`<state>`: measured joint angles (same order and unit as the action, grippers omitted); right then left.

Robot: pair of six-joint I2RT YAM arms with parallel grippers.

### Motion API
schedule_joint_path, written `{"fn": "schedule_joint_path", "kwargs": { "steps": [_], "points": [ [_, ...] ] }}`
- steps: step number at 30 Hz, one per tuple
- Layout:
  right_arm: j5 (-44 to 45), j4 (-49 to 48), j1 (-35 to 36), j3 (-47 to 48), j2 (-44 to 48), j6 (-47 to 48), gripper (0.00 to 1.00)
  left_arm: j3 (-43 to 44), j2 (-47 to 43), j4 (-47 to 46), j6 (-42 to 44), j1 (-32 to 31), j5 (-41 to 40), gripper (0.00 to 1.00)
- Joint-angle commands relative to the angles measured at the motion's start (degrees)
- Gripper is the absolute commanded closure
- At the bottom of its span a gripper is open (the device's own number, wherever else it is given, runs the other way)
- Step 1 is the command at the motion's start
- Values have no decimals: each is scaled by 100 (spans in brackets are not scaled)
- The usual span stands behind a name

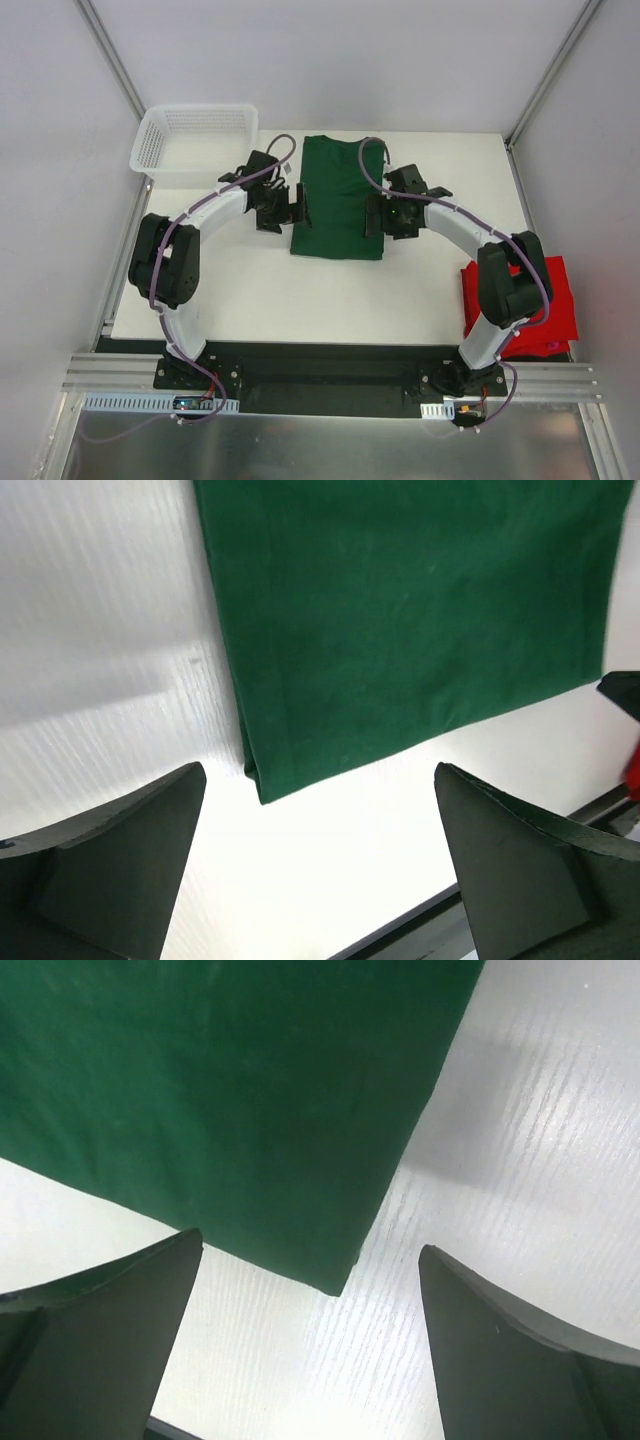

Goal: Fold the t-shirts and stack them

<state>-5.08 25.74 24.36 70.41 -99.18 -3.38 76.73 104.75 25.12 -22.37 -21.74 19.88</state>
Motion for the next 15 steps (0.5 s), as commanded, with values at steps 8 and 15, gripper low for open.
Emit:
{"fn": "schedule_joint_path", "kwargs": {
  "steps": [8,15],
  "points": [
    [-714,-605,-379,-712,750,-479,8,-589,-376,-1255,-461,354,1492,1],
    [-793,-772,-388,-1117,777,-568,16,-922,-411,-1449,-523,346,1502,1]
  ]
}}
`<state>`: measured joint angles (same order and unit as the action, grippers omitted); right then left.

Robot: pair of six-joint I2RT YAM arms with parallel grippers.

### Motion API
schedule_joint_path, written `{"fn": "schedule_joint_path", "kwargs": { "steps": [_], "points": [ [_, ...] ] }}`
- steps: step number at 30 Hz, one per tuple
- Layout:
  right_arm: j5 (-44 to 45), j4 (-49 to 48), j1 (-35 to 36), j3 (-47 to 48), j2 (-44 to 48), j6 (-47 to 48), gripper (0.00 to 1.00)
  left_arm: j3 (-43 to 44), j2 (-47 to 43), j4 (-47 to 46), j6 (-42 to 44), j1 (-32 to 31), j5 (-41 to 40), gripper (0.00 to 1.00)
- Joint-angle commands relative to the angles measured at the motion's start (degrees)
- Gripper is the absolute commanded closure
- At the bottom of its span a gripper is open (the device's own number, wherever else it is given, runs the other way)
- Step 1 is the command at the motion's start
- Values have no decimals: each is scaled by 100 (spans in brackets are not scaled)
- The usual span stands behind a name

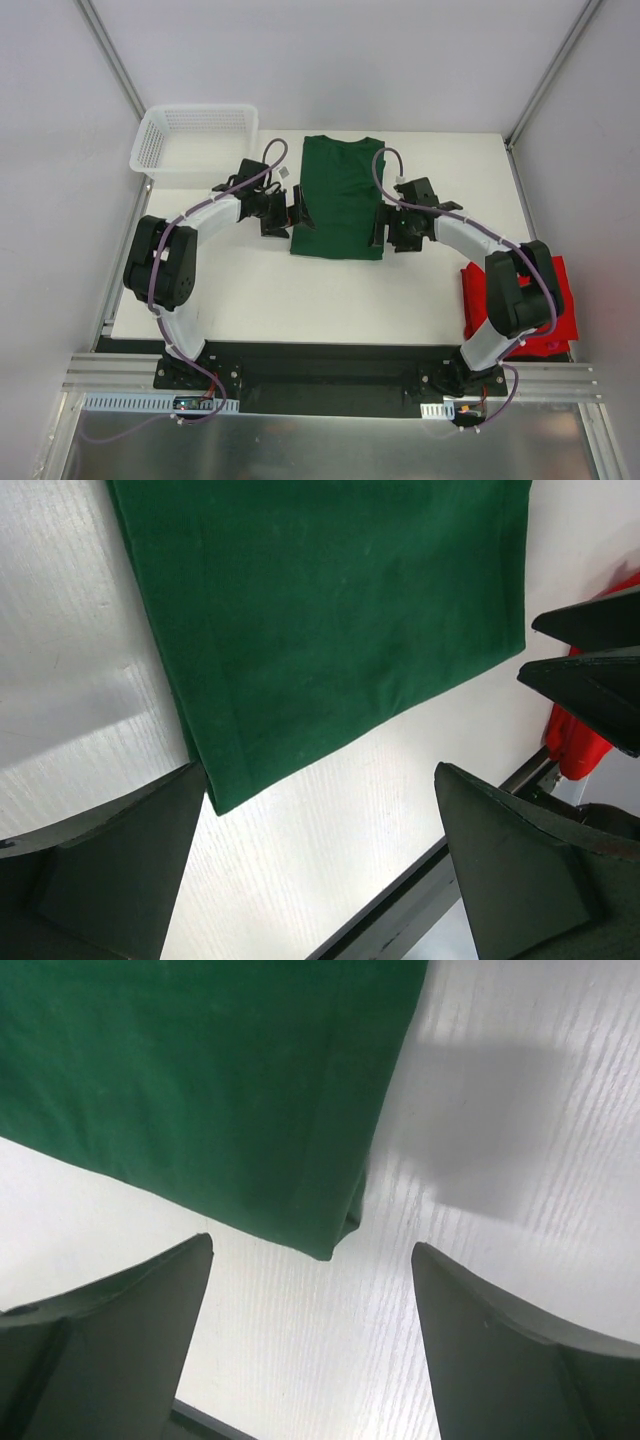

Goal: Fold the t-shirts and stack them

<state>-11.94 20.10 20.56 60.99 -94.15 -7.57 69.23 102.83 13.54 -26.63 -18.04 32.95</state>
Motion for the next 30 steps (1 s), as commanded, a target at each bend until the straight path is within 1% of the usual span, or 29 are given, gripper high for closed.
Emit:
{"fn": "schedule_joint_path", "kwargs": {
  "steps": [1,3,6,7,11,12,18,23,24,27,30],
  "points": [
    [-37,-208,-8,-254,292,-148,18,-208,-237,-291,-105,-24,168,1],
    [16,-260,-8,-324,353,-139,19,-304,-254,-334,-105,-33,133,1],
    [69,-497,-8,-526,432,-156,26,-393,-263,-378,-96,-41,80,1],
    [87,-524,1,-570,424,-165,30,-410,-246,-378,-96,-41,63,1],
    [70,-682,1,-711,406,-209,39,-507,-210,-422,-105,-68,10,1],
    [69,-709,1,-720,397,-227,47,-516,-202,-422,-105,-68,1,1],
    [-18,-937,10,-685,169,-209,48,-823,-298,-589,-184,-103,-52,1],
    [-159,-1016,36,-483,-85,-183,48,-762,-228,-607,-140,-103,-78,1],
    [-194,-1017,54,-457,-182,-192,51,-753,-176,-616,-132,-103,-78,1],
    [-229,-1087,106,-439,-262,-218,52,-736,-105,-625,-88,-103,-87,1],
    [-238,-1131,141,-439,-288,-209,58,-692,-9,-633,-114,-103,-87,1]
  ]
}}
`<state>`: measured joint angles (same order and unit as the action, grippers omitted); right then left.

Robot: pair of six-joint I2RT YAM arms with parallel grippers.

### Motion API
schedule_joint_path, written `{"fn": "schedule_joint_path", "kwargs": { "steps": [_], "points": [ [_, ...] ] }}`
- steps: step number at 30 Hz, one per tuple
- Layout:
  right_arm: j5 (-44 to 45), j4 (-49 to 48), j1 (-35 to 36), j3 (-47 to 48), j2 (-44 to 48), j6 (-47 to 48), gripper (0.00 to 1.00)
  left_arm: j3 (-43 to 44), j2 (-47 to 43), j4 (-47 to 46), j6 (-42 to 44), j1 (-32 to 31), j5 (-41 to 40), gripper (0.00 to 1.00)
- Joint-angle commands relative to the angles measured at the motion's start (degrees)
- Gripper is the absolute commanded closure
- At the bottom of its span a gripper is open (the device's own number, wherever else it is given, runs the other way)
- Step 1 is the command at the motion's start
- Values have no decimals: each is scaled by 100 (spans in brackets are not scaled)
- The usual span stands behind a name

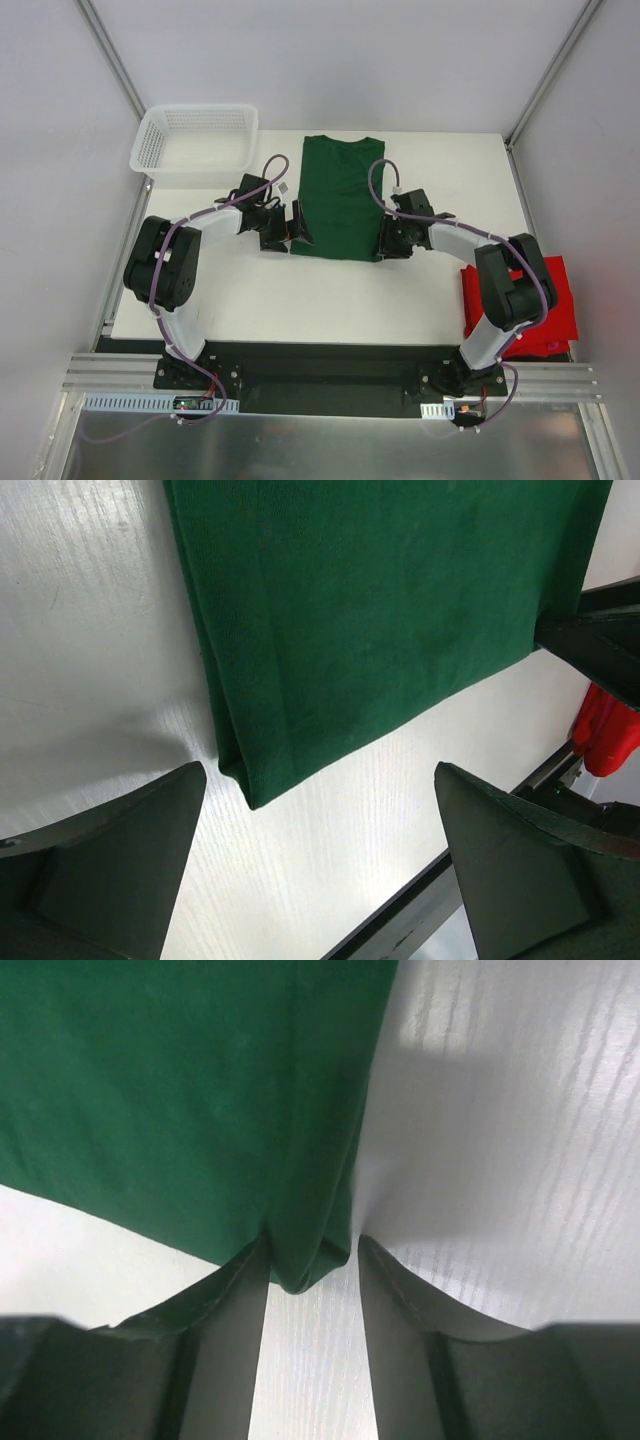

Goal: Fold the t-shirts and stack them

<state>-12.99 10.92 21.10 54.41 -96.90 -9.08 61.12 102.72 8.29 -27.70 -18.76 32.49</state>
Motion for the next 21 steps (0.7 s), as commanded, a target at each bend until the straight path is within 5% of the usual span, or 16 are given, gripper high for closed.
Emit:
{"fn": "schedule_joint_path", "kwargs": {
  "steps": [1,7,11,21],
  "points": [
    [-142,-230,87,228,-13,-59,58,128,20,-100,-7,-31,-15,3],
    [-142,-231,139,298,31,-15,61,163,99,-100,-95,-31,-85,28],
    [-142,-125,149,395,-4,20,62,189,152,-100,-148,-31,-67,65],
    [-81,-2,201,474,-57,117,64,198,231,-100,-165,-22,-24,78]
  ]
}}
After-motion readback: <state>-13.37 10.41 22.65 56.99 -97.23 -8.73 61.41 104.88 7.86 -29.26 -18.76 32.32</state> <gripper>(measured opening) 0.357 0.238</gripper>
